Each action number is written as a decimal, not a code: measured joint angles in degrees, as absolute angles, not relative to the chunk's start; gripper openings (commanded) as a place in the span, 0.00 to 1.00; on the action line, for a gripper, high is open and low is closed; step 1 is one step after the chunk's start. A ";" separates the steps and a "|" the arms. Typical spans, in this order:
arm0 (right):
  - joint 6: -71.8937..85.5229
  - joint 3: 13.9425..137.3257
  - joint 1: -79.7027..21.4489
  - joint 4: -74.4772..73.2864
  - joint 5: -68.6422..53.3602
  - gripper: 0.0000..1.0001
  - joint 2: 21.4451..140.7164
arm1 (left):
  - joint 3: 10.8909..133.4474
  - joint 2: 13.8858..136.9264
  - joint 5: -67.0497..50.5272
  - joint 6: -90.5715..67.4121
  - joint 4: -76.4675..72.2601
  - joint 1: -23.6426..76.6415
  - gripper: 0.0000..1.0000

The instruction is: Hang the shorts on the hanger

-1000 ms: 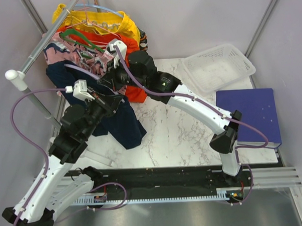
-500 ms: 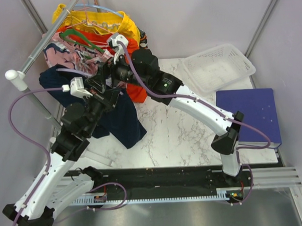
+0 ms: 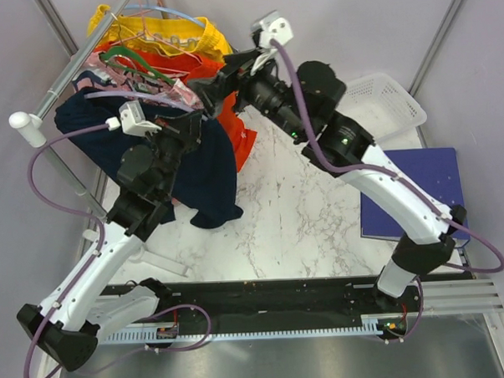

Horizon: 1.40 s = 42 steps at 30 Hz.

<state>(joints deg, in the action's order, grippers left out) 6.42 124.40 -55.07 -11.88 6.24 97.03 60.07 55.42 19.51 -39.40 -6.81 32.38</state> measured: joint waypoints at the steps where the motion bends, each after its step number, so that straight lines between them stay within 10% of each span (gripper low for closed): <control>1: 5.26 123.90 -54.46 -11.46 7.57 0.98 95.53 | 61.34 56.73 20.69 -39.07 -8.21 32.29 0.02; 28: -6.09 119.39 -52.38 -11.97 13.04 0.98 87.18 | 83.55 75.70 30.00 -62.85 -9.96 19.53 0.02; 31: -6.35 119.42 -52.38 -12.12 13.04 0.98 86.91 | 84.01 76.14 29.98 -66.67 -6.63 19.38 0.12; 37: -7.14 119.42 -52.38 -12.97 12.99 0.98 86.43 | 84.05 76.23 29.43 -71.18 -3.31 19.18 0.94; 42: -7.33 119.42 -52.38 -13.23 12.93 0.98 86.02 | 83.18 74.94 26.79 -70.06 -4.64 19.18 1.00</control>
<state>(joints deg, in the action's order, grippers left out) -7.33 119.42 -52.38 -13.23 12.93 86.02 83.18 74.94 26.79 -70.06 -4.64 19.18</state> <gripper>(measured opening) 0.984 0.989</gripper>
